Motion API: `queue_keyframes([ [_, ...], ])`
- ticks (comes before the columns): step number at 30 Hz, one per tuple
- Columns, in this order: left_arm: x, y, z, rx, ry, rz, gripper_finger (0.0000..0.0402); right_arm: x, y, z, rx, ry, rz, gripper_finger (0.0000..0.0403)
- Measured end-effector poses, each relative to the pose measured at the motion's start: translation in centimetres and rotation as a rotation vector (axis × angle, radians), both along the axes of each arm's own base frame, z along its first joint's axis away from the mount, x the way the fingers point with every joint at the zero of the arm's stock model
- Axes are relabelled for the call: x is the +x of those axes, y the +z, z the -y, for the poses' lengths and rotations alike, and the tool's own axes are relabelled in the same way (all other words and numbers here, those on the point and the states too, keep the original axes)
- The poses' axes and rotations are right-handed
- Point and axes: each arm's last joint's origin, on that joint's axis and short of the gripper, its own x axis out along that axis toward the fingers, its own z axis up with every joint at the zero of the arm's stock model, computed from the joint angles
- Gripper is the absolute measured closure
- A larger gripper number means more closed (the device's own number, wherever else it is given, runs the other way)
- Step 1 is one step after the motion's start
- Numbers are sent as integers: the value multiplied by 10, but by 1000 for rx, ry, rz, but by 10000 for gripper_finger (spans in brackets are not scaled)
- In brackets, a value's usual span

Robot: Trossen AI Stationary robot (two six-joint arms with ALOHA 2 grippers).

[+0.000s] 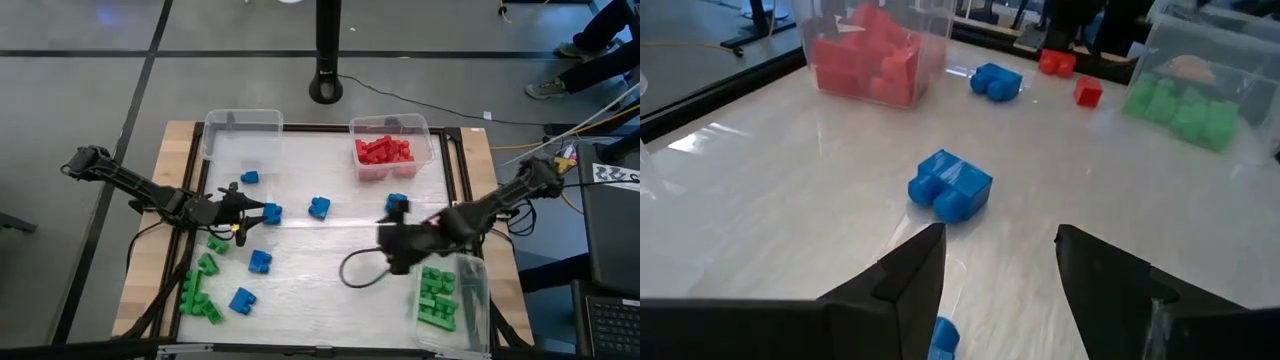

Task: Sort blocks
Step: Put the green game piece into the bottom right transparent bin

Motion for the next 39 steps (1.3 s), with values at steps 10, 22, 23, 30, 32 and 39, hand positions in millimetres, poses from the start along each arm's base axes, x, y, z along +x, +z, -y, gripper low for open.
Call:
queue_keyframes([
  [10, 3, 2, 1, 1, -4, 22, 219, 89, -47, 21, -203, 341, 36, 88],
  [22, 9, -2, -4, 1, 42, 8, 219, 157, -130, 18, -206, 507, 122, 88],
  [23, 10, -1, -5, -4, 51, 23, 219, 160, -136, 17, -199, 503, 133, 88],
  [30, 19, 19, -11, 110, -13, 2, 219, 165, -167, 14, -140, 458, 81, 88],
  [32, 22, 29, -11, 143, -39, -42, 219, 166, -172, 14, -131, 447, 75, 88],
  [39, 38, 61, -7, 246, -87, -327, 219, 170, -174, 13, -122, 431, 112, 88],
])
